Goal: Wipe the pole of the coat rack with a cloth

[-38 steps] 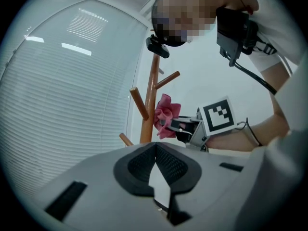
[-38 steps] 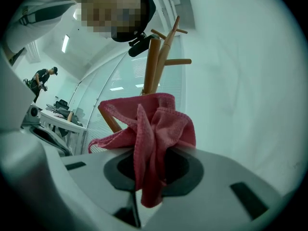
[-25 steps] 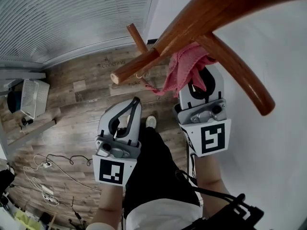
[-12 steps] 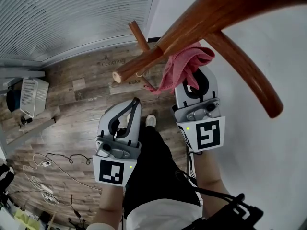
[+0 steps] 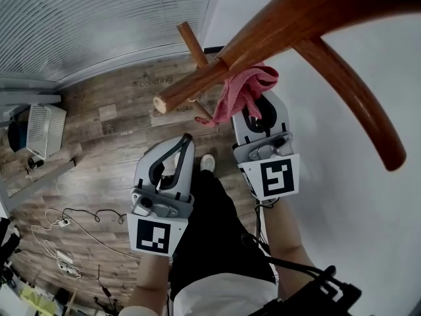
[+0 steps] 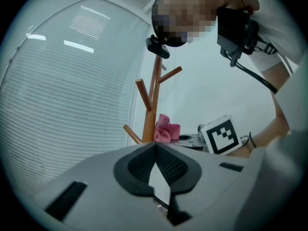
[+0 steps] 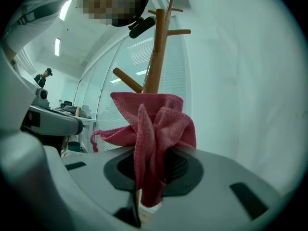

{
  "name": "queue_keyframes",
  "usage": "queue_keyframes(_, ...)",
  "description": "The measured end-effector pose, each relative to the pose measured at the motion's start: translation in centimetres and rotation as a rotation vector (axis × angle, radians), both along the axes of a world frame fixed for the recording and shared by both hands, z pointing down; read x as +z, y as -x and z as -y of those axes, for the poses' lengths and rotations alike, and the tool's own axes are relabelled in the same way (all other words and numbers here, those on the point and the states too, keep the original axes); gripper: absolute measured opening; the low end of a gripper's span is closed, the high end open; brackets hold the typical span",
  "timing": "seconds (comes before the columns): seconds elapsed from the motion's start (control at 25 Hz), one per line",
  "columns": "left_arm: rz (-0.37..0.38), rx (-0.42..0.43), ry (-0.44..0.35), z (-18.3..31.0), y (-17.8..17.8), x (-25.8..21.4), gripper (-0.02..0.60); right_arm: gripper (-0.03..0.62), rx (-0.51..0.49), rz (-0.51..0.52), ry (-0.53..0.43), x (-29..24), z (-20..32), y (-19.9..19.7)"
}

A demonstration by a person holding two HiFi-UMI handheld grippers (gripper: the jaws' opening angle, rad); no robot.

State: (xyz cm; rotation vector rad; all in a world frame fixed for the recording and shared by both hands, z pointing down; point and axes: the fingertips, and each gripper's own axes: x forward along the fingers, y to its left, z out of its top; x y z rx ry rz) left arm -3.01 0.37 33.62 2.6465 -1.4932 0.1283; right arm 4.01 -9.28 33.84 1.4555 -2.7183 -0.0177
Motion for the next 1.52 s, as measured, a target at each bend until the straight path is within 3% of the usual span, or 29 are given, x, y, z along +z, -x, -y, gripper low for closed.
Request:
queue_keyframes(0.24,-0.001,0.0,0.006,-0.1,0.0,0.3,0.014,0.086,-0.005,-0.004,0.033,1.8,-0.2,0.3)
queue_keyframes(0.4,-0.003,0.002,0.015,-0.3,-0.1,0.6,0.014,0.086,-0.037,-0.085,0.064,3.8,-0.7,0.3)
queue_keyframes(0.76,-0.004,-0.002,0.024,-0.3,0.3,0.9,0.014,0.086,-0.016,-0.02,0.084,4.9,-0.4,1.0)
queue_keyframes(1.52,0.001,0.004,0.049,-0.6,0.3,1.9,0.014,0.086,-0.05,-0.086,0.133,9.1,-1.0,1.8)
